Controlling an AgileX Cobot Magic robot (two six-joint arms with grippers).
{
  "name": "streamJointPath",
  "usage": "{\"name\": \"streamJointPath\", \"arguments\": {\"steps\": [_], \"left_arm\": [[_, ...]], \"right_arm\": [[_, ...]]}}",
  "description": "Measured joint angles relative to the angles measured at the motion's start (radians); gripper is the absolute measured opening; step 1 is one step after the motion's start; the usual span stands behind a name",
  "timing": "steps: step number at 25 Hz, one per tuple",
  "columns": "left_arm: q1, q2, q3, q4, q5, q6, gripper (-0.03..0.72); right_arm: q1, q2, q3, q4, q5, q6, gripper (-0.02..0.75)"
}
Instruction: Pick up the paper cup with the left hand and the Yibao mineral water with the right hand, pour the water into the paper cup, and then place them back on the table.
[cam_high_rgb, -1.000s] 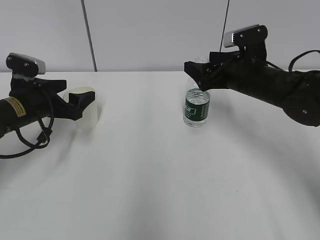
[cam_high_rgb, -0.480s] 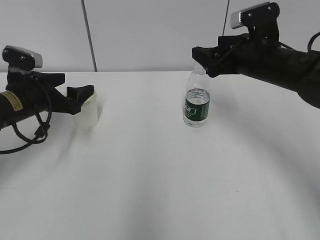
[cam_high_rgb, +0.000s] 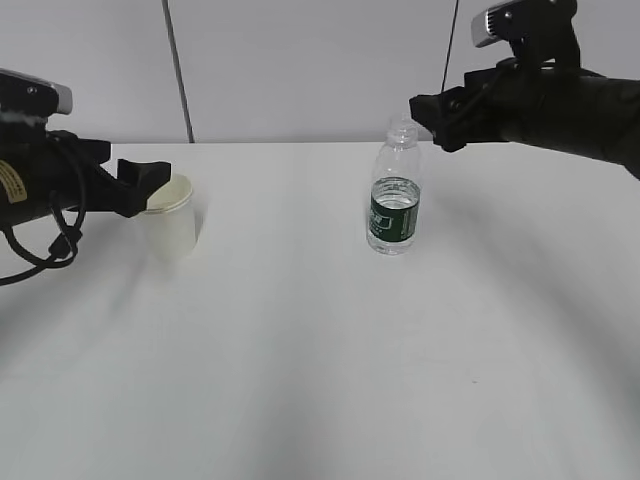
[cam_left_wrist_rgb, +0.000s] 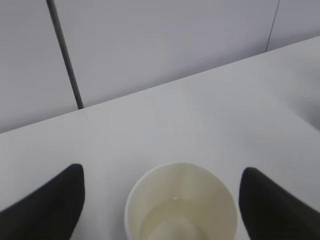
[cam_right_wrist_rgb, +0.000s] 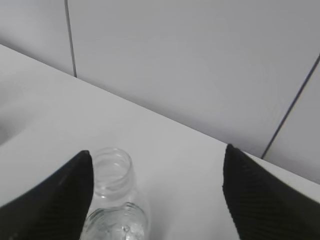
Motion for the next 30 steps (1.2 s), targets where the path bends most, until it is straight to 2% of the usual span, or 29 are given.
{"name": "streamJointPath", "arguments": {"steps": [15, 21, 28, 30], "left_arm": [[0.0, -0.185, 0.005, 0.009, 0.364, -0.16, 0.552], [0.0, -0.249, 0.006, 0.004, 0.616, -0.261, 0.549], [-0.007, -0.302, 0.006, -0.114, 1.002, -0.278, 0.548], [-0.027, -0.303, 0.006, -0.174, 1.1, -0.241, 0.548]], "right_arm": [[0.0, -0.119, 0.0, 0.002, 0.266, 0.004, 0.592], [0.0, -0.16, 0.0, 0.016, 0.466, 0.04, 0.587], [0.0, -0.206, 0.0, 0.106, 0.765, 0.047, 0.586], [0.0, -0.221, 0.0, 0.136, 0.843, 0.047, 0.586]]}}
